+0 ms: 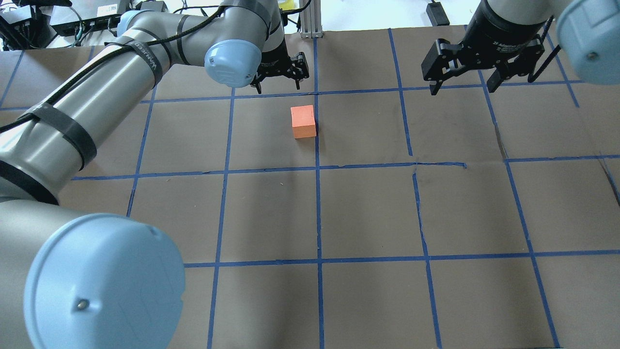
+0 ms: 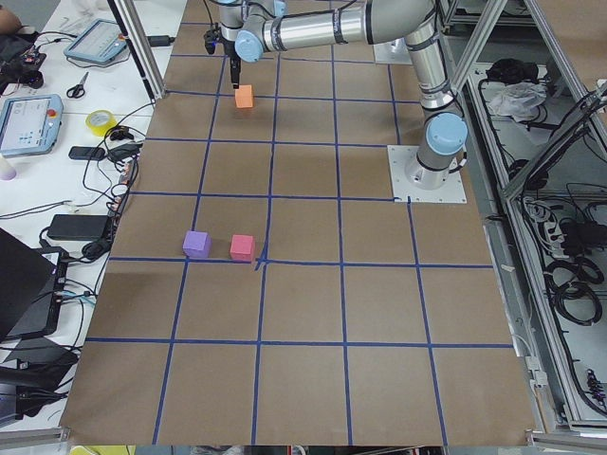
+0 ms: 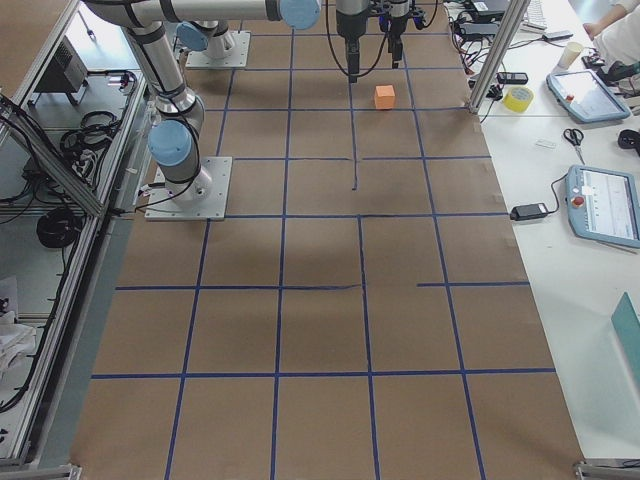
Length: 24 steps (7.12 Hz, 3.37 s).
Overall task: Arrange blocks in a line
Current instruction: 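Reach the left gripper over the orange cube and grasp it, then lift the orange cube and carry it toward the purple and pink cubes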
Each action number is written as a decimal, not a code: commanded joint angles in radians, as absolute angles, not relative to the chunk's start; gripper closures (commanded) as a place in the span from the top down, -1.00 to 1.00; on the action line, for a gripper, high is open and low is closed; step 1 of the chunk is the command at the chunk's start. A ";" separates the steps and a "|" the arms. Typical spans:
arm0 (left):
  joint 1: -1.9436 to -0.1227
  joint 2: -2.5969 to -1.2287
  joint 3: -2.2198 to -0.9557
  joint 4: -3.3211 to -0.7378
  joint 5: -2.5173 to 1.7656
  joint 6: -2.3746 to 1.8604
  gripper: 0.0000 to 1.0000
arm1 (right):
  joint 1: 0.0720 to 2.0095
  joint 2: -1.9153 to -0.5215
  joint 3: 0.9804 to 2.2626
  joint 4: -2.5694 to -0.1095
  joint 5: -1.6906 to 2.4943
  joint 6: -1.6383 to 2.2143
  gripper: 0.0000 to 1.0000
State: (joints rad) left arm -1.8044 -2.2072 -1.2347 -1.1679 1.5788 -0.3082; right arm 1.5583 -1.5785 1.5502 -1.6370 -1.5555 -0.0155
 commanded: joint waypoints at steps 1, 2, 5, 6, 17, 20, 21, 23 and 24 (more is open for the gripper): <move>-1.838 -2.302 -1.172 -1.143 1.583 -0.371 1.00 | 1.559 -1.578 1.552 -1.637 -1.555 -0.014 1.00; -1.847 -2.340 -1.173 -1.105 1.580 -0.382 1.00 | 1.559 -1.578 1.555 -1.635 -1.554 -0.014 1.00; -1.855 -2.384 -1.175 -1.104 1.604 -0.337 1.00 | 1.557 -1.577 1.560 -1.640 -1.546 -0.012 1.00; -1.855 -2.391 -1.181 -1.106 1.605 -0.336 1.00 | 1.557 -1.575 1.562 -1.641 -1.545 -0.012 1.00; -1.859 -2.315 -1.253 -1.223 1.600 -0.434 -0.49 | 1.557 -1.572 1.565 -1.643 -1.537 -0.005 1.00; -1.746 -2.229 -1.262 -1.261 1.602 -0.420 -0.92 | 1.557 -1.572 1.565 -1.644 -1.537 -0.005 1.00; -1.676 -2.203 -1.259 -1.264 1.603 -0.370 -0.95 | 1.557 -1.571 1.565 -1.644 -1.537 -0.005 1.00; -1.527 -2.137 -1.250 -1.391 1.598 -0.217 -1.00 | 1.555 -1.571 1.565 -1.646 -1.537 -0.005 1.00; -1.478 -2.119 -1.252 -1.394 1.606 -0.093 -1.00 | 1.555 -1.571 1.565 -1.646 -1.537 -0.005 1.00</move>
State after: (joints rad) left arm -1.5490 -2.1475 -1.2515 -1.3707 1.6018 -0.2205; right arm 1.5557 -1.5709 1.5647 -1.6454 -1.5370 -0.0046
